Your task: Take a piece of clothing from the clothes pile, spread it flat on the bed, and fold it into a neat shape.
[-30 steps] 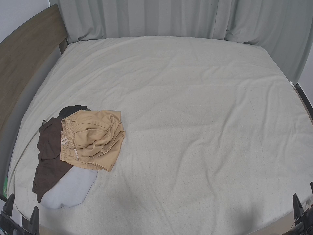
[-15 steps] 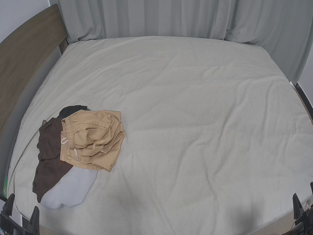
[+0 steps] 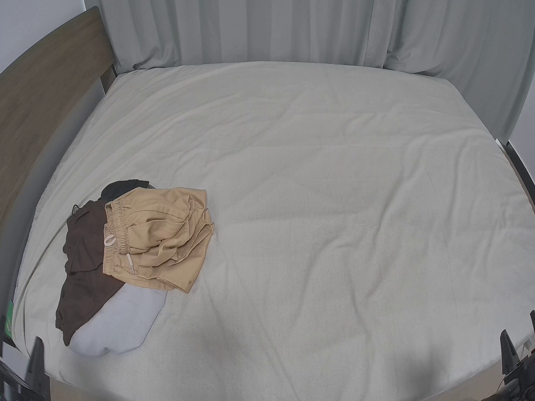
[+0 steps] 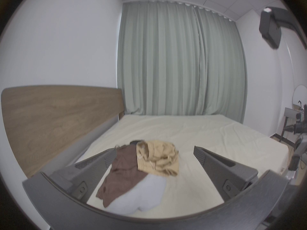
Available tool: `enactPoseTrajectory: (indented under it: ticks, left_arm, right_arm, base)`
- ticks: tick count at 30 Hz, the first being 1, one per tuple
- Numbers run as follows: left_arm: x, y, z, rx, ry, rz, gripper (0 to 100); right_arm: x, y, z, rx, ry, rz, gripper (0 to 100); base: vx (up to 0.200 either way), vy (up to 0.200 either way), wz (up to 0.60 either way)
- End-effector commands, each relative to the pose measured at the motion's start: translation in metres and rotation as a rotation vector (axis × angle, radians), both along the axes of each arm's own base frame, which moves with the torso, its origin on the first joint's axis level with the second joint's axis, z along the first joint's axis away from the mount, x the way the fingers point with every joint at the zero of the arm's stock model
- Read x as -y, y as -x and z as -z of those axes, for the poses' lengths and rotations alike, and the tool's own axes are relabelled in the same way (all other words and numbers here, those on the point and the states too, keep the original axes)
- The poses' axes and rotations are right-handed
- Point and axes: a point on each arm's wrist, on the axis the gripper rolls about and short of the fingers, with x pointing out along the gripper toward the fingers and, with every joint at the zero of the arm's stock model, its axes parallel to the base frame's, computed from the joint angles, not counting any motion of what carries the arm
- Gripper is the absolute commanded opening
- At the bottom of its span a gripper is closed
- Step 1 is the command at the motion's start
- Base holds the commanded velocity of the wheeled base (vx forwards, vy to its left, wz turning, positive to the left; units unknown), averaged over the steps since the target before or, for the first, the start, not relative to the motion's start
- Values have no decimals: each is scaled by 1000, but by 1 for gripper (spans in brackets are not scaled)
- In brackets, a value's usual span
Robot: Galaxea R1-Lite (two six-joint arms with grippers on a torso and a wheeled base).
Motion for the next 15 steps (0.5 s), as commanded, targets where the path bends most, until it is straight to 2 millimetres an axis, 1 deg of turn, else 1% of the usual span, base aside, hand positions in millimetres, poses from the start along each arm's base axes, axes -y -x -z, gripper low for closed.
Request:
enactPoseTrajectory:
  ticks: [1, 11, 12, 15]
  left_arm:
    - [-1, -5, -50, 18, 4, 42, 100]
    - [1, -29, -58, -109, 11, 93, 100]
    - [1, -29, -58, -109, 11, 93, 100]
    - [1, -34, -65, -127, 21, 124, 100]
  right_arm:
    - [0, -1, 5, -13, -1, 0, 100]
    - [0, -1, 5, -13, -1, -1, 100]
    - [0, -1, 5, -13, -1, -1, 100]
    - [0, -1, 5, -13, 0, -1, 100]
  base:
    - [0, 0, 0]
    - [0, 0, 0]
    - [0, 0, 0]
    - [0, 0, 0]
